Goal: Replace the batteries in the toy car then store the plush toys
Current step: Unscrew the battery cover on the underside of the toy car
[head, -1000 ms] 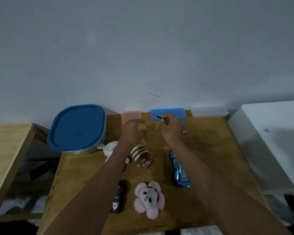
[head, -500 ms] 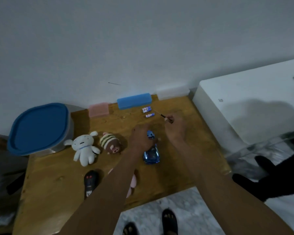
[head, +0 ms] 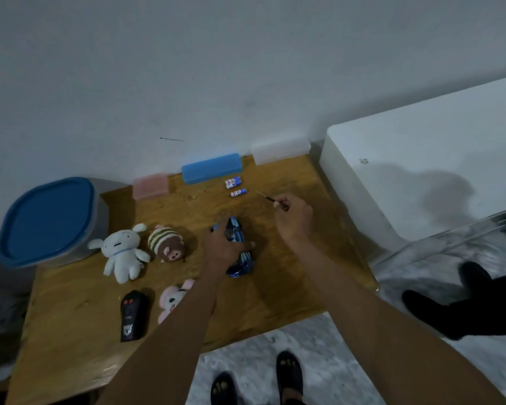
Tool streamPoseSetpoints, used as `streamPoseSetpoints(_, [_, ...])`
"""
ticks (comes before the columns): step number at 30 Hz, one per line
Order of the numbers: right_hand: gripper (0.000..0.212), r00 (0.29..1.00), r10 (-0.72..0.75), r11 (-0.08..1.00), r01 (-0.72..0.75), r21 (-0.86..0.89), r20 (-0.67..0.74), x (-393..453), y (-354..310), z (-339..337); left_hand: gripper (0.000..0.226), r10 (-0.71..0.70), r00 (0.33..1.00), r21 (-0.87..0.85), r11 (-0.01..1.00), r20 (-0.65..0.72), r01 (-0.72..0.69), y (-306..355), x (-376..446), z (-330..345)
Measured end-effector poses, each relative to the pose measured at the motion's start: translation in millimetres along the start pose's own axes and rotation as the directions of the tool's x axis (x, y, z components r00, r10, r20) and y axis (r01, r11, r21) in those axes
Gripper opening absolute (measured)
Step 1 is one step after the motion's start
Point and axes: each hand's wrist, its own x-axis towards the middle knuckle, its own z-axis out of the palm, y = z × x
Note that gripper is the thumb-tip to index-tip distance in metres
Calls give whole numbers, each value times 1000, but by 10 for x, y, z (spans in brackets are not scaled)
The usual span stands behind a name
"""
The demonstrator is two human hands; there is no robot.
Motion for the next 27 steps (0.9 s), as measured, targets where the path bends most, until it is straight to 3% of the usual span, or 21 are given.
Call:
streamPoseSetpoints(7, [15,1000,-18,1000,18,10,16,49,-303,-127,96,36,999,-460,886,-41,-51,244,-39,-270])
streamPoseSetpoints(9, [13,999,-34,999,34,12,12,54,-401,-167,89,78,997,-515,854,-29,-81,332,-36,-389])
streamPoseSetpoints(17, [17,993,-112,994,112,17,-33,75,-736,-411,60,183,981,-460,867,-64,-191,583,-1,-651])
streamPoseSetpoints(21, [20,990,-127,991,129,24,-63,53,-799,-461,47,209,970,-386,890,-124,-241,648,-72,-676])
streamPoseSetpoints(27, [19,989,-123,992,126,32,-84,-24,-815,-460,17,220,946,-426,852,-237,-304,616,-148,-621])
